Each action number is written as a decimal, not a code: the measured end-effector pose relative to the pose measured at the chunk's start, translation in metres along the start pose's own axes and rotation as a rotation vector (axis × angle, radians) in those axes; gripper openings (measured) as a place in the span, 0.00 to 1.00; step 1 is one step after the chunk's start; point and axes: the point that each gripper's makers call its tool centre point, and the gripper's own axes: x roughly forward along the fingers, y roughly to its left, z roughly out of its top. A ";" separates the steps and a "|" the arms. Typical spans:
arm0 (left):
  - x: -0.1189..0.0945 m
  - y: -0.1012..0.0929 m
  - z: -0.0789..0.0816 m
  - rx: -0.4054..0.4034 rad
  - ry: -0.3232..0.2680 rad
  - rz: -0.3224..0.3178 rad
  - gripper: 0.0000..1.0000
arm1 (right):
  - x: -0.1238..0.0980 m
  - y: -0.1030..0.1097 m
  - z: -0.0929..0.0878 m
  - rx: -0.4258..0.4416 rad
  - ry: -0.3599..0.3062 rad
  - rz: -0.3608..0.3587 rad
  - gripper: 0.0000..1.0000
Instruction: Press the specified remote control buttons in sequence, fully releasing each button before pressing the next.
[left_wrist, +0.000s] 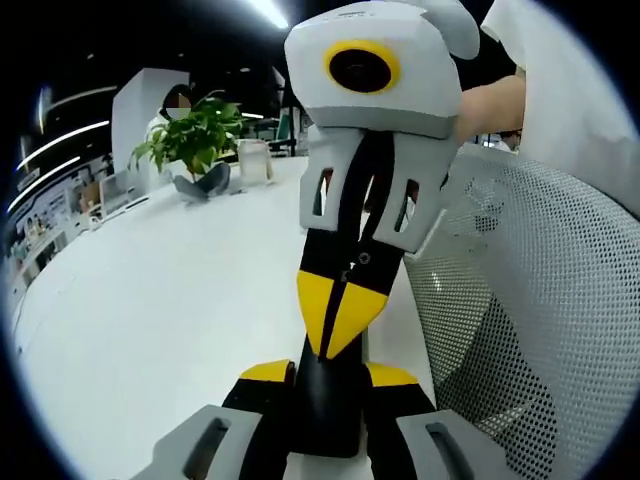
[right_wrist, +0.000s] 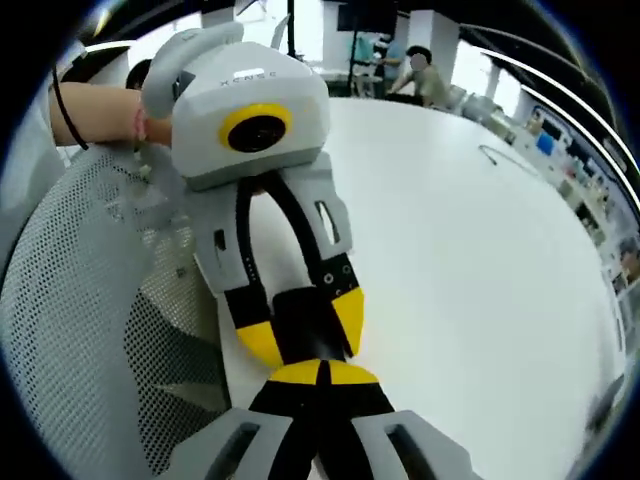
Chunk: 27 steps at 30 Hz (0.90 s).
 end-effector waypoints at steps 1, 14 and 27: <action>0.000 0.000 0.000 0.000 0.001 -0.002 0.26 | 0.000 0.000 0.000 -0.009 0.005 0.007 0.00; -0.004 -0.001 0.000 0.000 -0.002 -0.006 0.26 | 0.000 0.003 0.004 -0.097 0.034 0.017 0.00; -0.003 0.000 0.000 0.000 0.003 -0.004 0.26 | -0.002 0.005 0.003 -0.143 -0.067 0.042 0.00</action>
